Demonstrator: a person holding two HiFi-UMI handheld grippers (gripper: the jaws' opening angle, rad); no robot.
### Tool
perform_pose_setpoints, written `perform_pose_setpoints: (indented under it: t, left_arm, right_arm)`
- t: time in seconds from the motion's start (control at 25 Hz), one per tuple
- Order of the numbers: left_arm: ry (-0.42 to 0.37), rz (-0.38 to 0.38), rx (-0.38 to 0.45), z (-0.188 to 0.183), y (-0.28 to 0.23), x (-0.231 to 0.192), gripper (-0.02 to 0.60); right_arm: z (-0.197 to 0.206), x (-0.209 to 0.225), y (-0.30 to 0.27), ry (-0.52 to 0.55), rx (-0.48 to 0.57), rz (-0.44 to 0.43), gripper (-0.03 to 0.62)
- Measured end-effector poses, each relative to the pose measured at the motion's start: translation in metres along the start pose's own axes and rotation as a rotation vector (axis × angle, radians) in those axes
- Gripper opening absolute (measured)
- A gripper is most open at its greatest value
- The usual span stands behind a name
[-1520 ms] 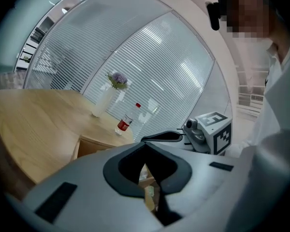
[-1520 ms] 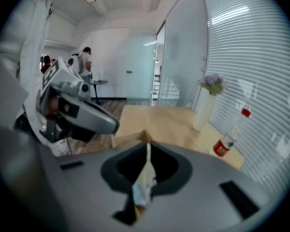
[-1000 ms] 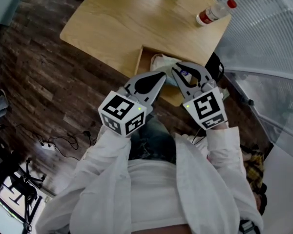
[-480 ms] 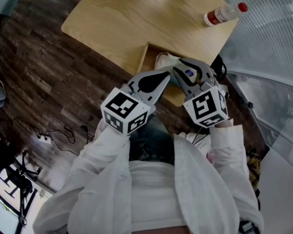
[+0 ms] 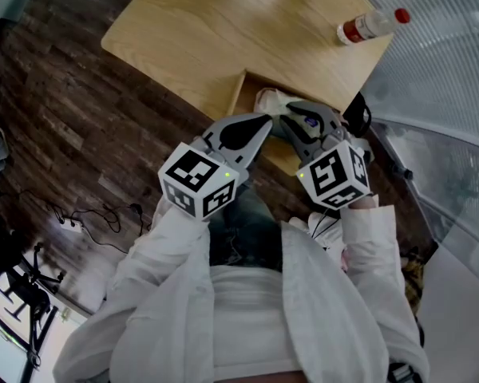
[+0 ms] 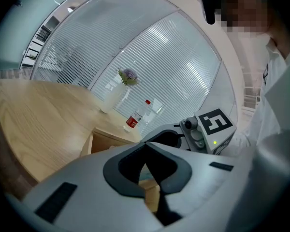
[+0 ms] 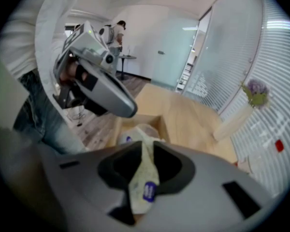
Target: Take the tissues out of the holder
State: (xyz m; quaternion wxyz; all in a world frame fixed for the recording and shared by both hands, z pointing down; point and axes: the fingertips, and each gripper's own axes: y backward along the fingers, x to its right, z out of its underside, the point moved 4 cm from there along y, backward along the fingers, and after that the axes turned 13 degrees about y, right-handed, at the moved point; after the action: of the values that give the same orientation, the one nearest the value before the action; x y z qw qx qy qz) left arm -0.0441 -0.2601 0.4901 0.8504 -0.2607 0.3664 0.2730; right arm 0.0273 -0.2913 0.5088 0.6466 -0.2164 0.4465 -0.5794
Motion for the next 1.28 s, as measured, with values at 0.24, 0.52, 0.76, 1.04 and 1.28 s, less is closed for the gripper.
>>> perform_pose_setpoints:
  t: [0.24,0.52,0.76,1.04,1.28]
  left_arm:
    - [0.005,-0.003,0.001,0.001,0.002,0.001,0.006]
    - [-0.003,0.005,-0.001,0.002,0.004,0.006,0.006]
    - [-0.017,0.014,-0.002,0.000,0.003,0.013,0.006]
    - [-0.055,0.018,0.013,-0.013,0.002,0.022,0.006]
    - [-0.106,0.044,0.022,-0.026,0.003,0.039,0.006]
  right_arm:
    - [-0.002,-0.001,0.001,0.000,0.014,0.025,0.018]
    - [-0.001,-0.002,0.004,-0.027,-0.019,0.054,0.012]
    - [-0.002,0.002,0.012,-0.035,-0.028,0.077,0.012]
    - [-0.010,0.005,0.032,-0.071,0.007,0.137,0.012]
    - [-0.013,0.008,0.052,-0.105,0.017,0.203,0.012]
